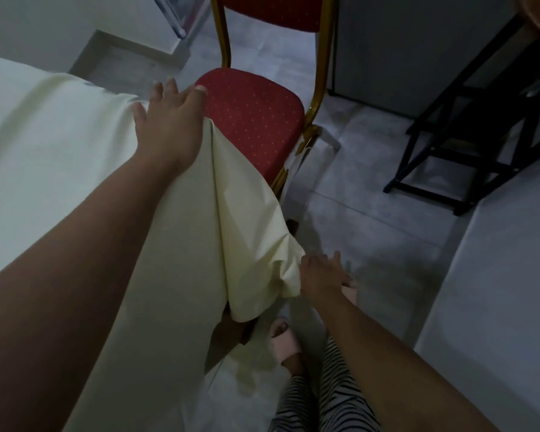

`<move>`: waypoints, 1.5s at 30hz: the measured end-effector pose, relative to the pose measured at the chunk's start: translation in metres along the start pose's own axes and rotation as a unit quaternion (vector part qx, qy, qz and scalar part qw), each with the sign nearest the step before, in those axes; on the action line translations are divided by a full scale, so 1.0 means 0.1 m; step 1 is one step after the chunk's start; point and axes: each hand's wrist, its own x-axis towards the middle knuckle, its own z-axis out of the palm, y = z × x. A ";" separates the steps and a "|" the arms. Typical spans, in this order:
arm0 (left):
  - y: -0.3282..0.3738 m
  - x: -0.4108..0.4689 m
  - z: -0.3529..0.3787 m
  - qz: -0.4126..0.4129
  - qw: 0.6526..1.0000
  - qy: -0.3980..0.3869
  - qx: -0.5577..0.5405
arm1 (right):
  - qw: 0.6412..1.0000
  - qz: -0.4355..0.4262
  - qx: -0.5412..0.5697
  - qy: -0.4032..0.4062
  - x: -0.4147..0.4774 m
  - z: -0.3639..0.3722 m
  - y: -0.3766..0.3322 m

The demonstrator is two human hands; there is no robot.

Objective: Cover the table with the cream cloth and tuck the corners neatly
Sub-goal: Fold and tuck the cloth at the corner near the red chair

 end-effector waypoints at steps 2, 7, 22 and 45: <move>0.01 -0.01 0.01 -0.006 1.000 0.004 -0.011 | 0.999 0.016 -0.012 0.043 0.00 0.00 0.05; 0.01 -0.11 -0.01 -0.005 0.988 0.064 -0.141 | 0.987 0.027 0.073 0.141 -0.07 -0.18 -0.07; -0.04 -0.69 0.10 0.011 0.976 0.030 -0.214 | 0.858 -0.135 0.435 0.239 0.00 -1.43 -0.86; -0.07 -0.74 0.10 0.003 0.961 0.043 -0.271 | 0.862 -0.121 0.484 0.092 -0.20 -1.79 -0.19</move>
